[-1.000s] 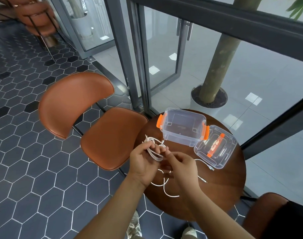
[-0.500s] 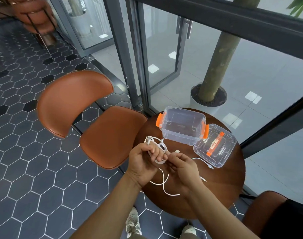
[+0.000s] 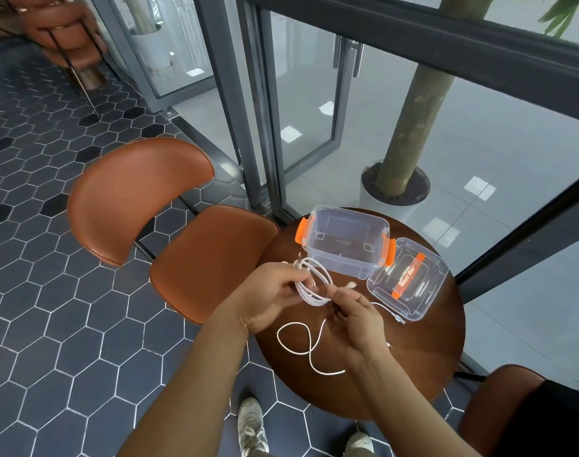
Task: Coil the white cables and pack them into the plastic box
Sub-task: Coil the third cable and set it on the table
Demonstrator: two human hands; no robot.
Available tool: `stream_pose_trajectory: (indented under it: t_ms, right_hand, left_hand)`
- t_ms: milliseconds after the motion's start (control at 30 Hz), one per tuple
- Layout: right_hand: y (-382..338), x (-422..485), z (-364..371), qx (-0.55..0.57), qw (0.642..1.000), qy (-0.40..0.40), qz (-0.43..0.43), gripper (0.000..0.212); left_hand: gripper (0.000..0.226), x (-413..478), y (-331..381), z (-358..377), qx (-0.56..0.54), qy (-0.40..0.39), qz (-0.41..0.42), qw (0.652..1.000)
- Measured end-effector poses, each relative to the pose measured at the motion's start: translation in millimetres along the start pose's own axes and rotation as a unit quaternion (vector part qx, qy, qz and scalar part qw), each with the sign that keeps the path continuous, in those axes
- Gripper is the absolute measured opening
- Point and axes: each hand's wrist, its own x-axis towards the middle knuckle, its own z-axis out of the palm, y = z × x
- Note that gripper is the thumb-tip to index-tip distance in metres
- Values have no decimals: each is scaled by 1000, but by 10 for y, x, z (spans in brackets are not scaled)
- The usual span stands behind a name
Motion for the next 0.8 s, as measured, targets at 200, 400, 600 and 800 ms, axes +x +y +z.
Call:
stream_pose_trajectory:
  t_ms: [200,400,600,800]
  right_hand:
    - [-138,76,-56,-173,973,19,-149,12]
    - [-113,79,-143,-212,962,27,-172,14]
    - [-107,44,-132,-154,976,61,-142,20]
    - [-120,119,-200,-122,988,40,-83,28]
  left_hand:
    - [14,26,-65,52,64,82,-6,995]
    - [14,70,-269,146,-6,179,34,983]
    - [17,61,-337,207,-94,191,54,976]
    - [21,57,-355,253,-109,178,55,976]
